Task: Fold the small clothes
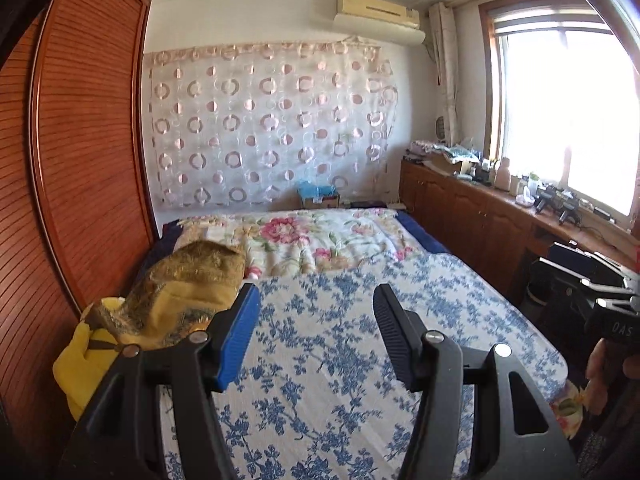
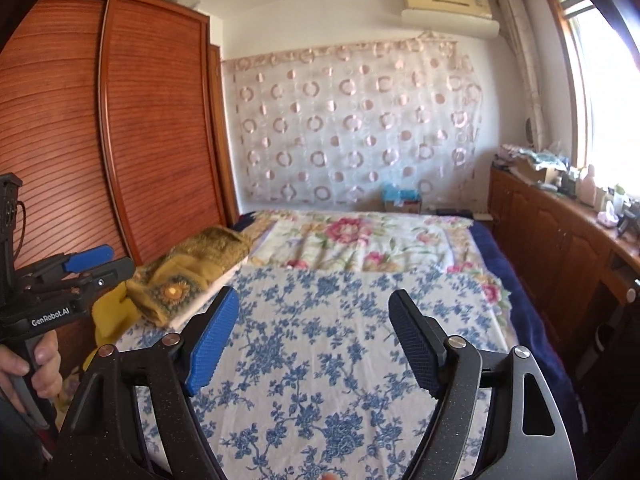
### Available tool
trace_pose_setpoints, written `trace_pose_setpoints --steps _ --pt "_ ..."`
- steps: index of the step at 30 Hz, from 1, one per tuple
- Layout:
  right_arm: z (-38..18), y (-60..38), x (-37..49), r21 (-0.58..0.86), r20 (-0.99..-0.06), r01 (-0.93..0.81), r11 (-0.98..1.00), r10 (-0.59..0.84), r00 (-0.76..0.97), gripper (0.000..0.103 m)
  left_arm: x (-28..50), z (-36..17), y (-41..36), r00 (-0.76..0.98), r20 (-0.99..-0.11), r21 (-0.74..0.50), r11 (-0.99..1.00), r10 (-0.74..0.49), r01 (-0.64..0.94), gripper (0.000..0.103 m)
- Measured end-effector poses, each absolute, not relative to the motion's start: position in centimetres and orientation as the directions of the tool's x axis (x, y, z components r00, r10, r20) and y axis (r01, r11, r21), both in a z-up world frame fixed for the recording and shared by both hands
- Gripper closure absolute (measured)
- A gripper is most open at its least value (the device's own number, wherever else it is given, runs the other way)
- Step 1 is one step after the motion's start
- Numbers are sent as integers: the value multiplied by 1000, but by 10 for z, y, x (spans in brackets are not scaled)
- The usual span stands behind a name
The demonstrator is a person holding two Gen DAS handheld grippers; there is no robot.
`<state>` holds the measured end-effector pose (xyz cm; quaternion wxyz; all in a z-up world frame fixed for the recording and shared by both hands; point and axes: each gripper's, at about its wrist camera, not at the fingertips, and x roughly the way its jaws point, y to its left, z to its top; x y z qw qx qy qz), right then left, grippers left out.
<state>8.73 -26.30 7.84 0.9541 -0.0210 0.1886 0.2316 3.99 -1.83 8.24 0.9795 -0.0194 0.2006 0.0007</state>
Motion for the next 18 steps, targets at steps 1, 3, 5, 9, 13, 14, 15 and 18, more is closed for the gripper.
trace_pose_setpoints --steps 1,3,5,9,13,14,15,18 --pt "82 -265 85 46 -362 -442 896 428 828 14 38 86 -19 922 -386 -34 999 -5 -9 45" --pt "87 -267 81 38 -347 -427 904 412 842 13 35 92 -20 928 -373 -35 999 -7 -6 45" --pt "92 -268 79 27 -334 -403 915 388 859 13 32 96 -21 930 -366 -34 999 -5 -8 45" --pt "96 -272 76 21 -320 -379 925 365 874 13 28 96 -20 933 -361 -37 999 2 -17 45" --pt "96 -272 74 12 -312 -363 932 349 884 13 28 93 -19 930 -366 -43 999 8 -25 45" --pt "96 -273 74 13 -312 -362 932 348 884 13 28 91 -20 929 -369 -44 999 7 -25 45" --pt "96 -273 74 13 -313 -365 931 350 883 13 28 91 -20 928 -373 -44 999 6 -24 45" --pt "95 -274 73 14 -313 -367 930 353 882 13 28 90 -20 927 -374 -44 999 6 -24 44"
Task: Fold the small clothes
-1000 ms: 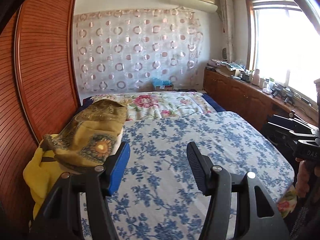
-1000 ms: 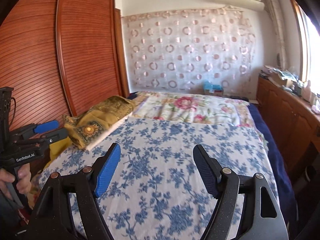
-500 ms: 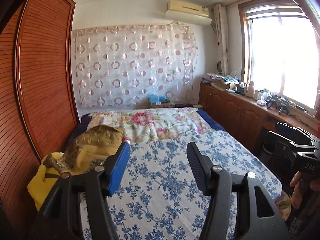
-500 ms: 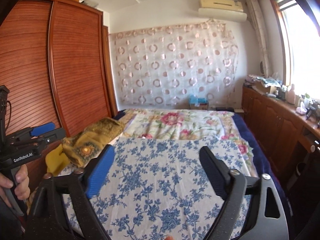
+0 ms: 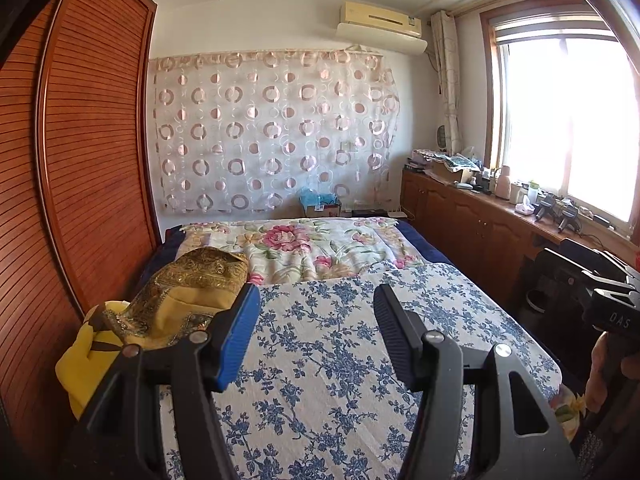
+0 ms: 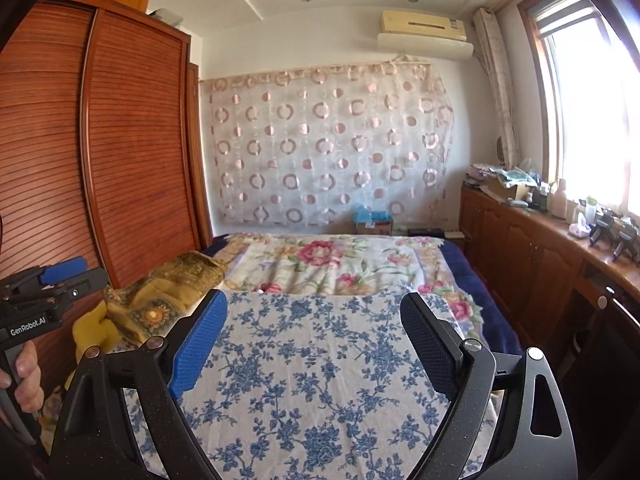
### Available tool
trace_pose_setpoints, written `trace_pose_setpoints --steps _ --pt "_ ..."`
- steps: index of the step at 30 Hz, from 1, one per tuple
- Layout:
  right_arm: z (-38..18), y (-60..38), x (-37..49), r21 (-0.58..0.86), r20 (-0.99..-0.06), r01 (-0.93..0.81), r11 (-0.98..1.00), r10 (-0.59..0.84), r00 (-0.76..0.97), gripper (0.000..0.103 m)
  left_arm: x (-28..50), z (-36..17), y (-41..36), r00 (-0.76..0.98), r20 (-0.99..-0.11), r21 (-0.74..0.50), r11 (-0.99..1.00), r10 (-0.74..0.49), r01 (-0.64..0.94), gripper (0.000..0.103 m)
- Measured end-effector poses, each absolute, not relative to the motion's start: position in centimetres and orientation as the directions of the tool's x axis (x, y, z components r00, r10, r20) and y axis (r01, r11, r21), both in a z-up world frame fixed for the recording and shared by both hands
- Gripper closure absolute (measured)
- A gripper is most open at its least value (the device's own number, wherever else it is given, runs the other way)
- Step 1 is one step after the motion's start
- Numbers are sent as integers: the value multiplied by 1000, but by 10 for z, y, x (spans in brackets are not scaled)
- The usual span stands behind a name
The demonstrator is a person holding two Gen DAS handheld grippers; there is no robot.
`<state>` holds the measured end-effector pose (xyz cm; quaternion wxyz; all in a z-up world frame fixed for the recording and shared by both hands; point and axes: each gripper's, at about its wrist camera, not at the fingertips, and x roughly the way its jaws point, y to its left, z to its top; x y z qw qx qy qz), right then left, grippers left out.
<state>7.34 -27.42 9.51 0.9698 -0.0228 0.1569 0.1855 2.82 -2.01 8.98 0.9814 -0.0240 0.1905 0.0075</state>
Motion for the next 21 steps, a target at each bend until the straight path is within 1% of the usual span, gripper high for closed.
trace_pose_setpoints --steps 21 --pt "95 -273 75 14 -314 -367 930 353 882 13 28 90 -19 927 -374 -45 999 5 -24 44"
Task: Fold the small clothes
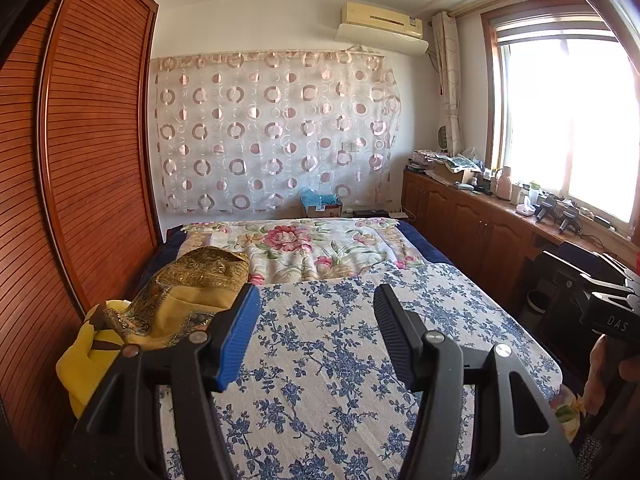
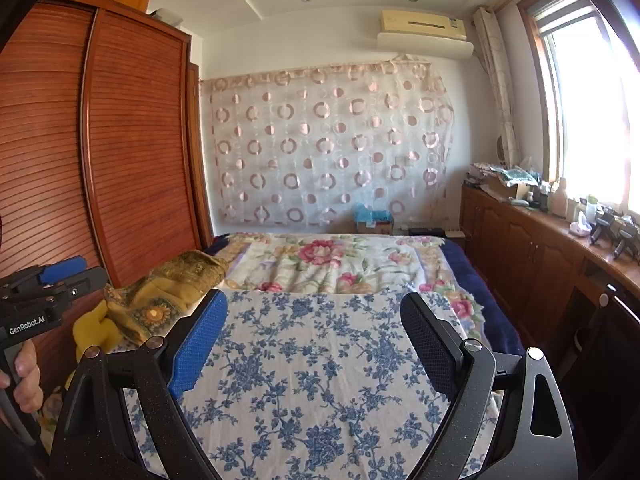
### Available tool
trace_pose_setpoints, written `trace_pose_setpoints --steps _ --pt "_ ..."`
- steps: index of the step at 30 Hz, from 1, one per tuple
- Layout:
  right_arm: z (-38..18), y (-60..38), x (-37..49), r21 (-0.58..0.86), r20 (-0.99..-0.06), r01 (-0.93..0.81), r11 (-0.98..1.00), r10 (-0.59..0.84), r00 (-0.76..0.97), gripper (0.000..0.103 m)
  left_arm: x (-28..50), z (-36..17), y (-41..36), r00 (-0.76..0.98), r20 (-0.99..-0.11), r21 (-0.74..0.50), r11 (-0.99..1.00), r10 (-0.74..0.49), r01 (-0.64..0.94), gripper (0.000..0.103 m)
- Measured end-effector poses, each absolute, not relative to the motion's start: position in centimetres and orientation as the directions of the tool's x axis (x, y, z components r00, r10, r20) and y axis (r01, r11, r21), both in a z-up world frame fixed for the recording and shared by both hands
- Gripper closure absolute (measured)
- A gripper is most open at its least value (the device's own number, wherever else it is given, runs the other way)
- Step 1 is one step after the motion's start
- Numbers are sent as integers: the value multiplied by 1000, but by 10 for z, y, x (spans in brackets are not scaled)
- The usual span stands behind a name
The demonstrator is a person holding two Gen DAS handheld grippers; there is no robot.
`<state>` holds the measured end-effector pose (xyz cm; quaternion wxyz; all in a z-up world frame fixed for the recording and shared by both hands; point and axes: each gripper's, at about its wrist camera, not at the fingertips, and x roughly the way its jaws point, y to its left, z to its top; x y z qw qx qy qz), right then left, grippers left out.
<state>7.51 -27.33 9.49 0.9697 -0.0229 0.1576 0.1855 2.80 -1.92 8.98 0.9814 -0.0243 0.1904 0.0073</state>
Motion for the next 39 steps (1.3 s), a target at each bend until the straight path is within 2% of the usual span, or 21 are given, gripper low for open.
trace_pose_setpoints --steps 39 --pt "94 -274 75 15 -309 -366 931 352 884 13 28 88 -11 928 -374 -46 998 11 -30 44"
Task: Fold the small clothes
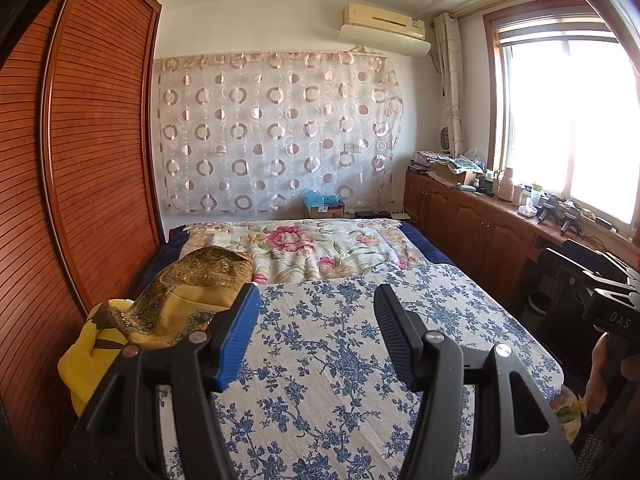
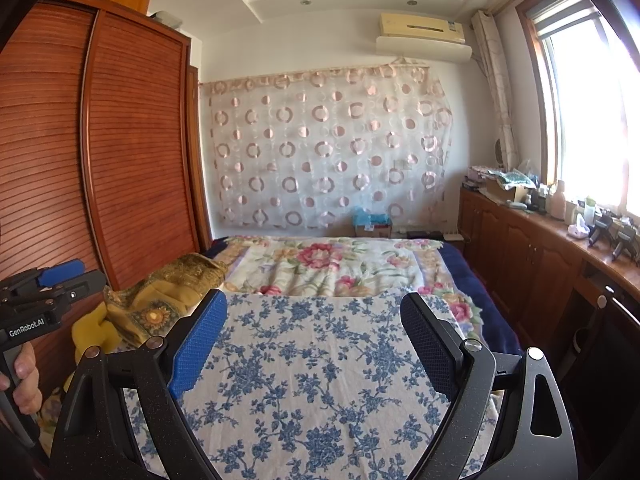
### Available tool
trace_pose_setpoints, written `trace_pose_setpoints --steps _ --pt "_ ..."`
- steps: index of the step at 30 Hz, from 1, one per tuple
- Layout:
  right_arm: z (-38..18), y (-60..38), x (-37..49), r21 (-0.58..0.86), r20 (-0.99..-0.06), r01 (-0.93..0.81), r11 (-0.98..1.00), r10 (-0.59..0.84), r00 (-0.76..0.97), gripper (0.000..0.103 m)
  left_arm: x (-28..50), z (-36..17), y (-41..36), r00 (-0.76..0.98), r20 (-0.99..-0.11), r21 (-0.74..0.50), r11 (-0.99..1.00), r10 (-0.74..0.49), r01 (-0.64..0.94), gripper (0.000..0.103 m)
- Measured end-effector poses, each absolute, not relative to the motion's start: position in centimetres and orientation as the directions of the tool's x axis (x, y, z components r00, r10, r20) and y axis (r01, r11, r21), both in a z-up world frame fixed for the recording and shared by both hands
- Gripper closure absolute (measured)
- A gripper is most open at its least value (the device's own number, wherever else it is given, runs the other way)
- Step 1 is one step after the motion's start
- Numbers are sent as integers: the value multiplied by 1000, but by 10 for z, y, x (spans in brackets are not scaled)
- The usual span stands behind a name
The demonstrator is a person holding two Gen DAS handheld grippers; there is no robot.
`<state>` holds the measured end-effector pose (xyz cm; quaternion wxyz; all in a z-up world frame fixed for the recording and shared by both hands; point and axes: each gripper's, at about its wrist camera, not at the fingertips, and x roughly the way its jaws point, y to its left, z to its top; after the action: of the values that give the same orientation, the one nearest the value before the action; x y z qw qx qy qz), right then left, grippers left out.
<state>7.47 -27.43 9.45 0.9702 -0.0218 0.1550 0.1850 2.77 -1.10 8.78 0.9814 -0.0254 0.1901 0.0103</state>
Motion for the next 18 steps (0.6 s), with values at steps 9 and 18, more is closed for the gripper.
trace_pose_setpoints --steps 9,18 --pt "94 -274 75 14 -308 -365 931 351 884 13 28 87 -11 928 -373 -45 999 10 -29 44" --pt "93 -274 75 13 -306 -364 931 351 885 13 27 87 -10 929 -371 -46 999 11 -30 44"
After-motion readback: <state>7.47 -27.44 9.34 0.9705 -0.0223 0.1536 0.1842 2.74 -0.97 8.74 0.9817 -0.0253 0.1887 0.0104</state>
